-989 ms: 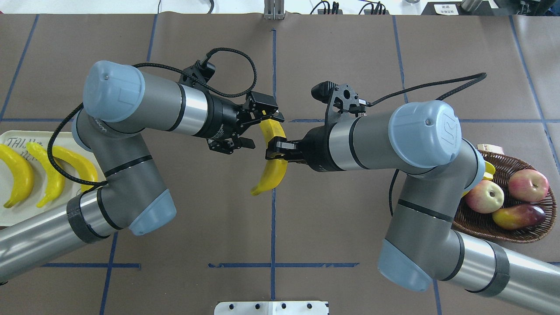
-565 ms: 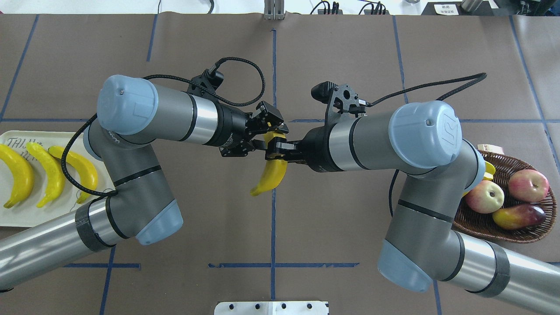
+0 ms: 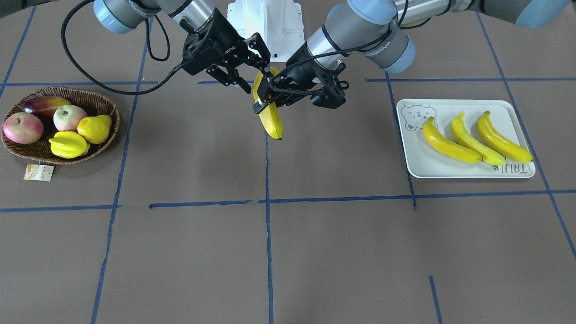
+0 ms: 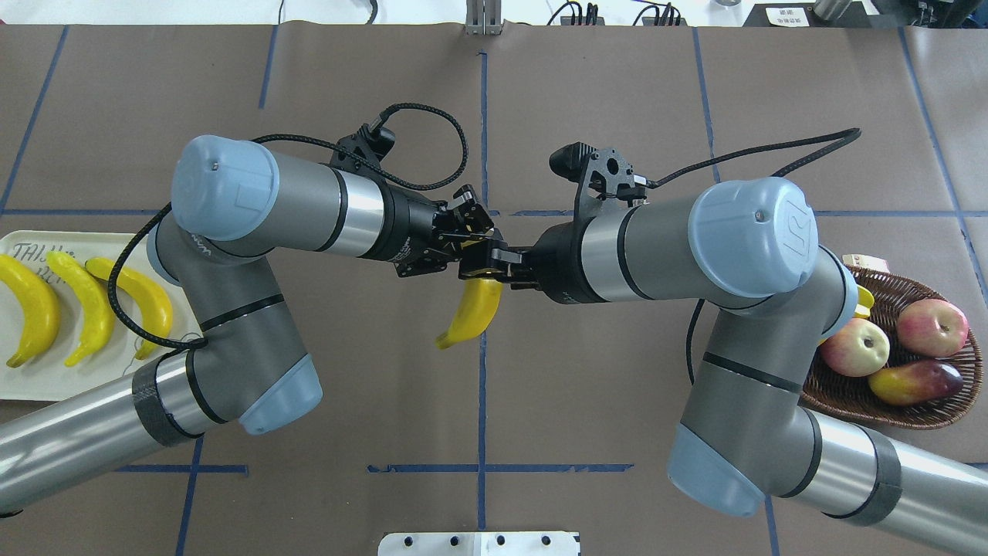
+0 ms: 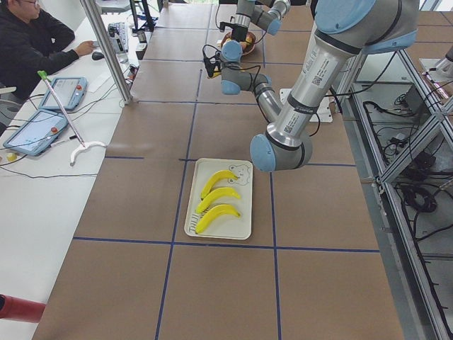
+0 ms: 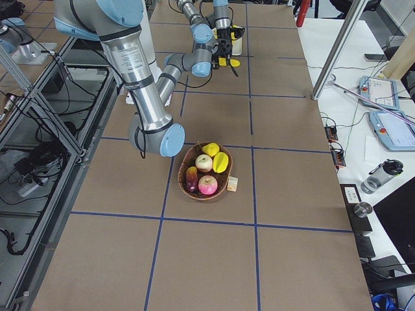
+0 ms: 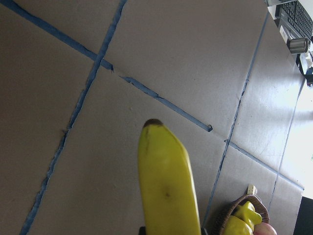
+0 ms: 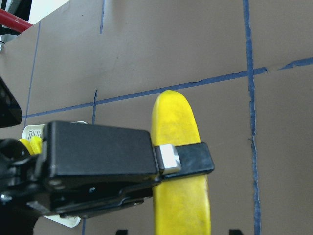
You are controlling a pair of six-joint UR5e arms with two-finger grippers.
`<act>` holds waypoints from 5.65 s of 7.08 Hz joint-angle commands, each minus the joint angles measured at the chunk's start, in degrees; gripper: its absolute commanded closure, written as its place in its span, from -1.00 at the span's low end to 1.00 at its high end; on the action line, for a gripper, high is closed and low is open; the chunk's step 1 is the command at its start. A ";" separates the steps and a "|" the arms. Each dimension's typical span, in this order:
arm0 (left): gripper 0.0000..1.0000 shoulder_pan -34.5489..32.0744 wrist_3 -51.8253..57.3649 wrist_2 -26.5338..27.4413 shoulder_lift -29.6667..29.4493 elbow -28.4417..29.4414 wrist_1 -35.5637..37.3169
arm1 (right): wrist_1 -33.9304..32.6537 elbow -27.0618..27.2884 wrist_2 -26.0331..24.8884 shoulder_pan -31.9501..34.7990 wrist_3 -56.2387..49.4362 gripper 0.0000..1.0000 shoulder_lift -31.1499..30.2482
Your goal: Transfer all bananas from basket to plate
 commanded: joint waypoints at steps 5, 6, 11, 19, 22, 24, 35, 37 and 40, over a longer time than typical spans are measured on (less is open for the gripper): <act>1.00 -10.88 13.95 -5.76 17.59 -0.74 3.75 | -0.14 1.86 0.09 1.29 -0.23 -1.00 -0.77; 1.00 -14.51 18.25 -7.80 23.39 -1.01 3.50 | -0.23 1.86 0.09 1.29 -0.15 -1.00 -0.86; 1.00 -14.98 27.08 -7.03 31.62 0.57 3.06 | -0.67 5.62 2.53 4.52 -0.84 -1.00 -7.06; -1.00 -14.80 27.69 -3.77 32.32 -1.44 2.97 | -2.16 0.30 20.30 28.86 -25.83 -1.00 -21.49; -1.00 -29.33 48.26 -15.61 31.97 -1.45 10.83 | -22.05 -1.38 21.87 39.92 -58.65 -1.00 -22.04; -1.00 -37.79 68.37 -16.52 32.14 -1.10 20.84 | -24.58 -12.22 33.78 52.21 -75.57 -1.00 -22.39; -1.00 -57.35 108.03 -25.40 37.33 4.97 45.69 | -24.66 -24.94 34.54 62.70 -86.10 -1.00 -29.07; -1.00 -57.35 108.03 -25.40 37.33 5.32 45.69 | -25.10 -23.38 34.72 64.39 -85.49 -1.00 -30.47; -1.00 -57.35 107.94 -25.49 37.24 5.32 45.60 | -29.12 -21.97 35.07 65.01 -84.78 -1.00 -30.04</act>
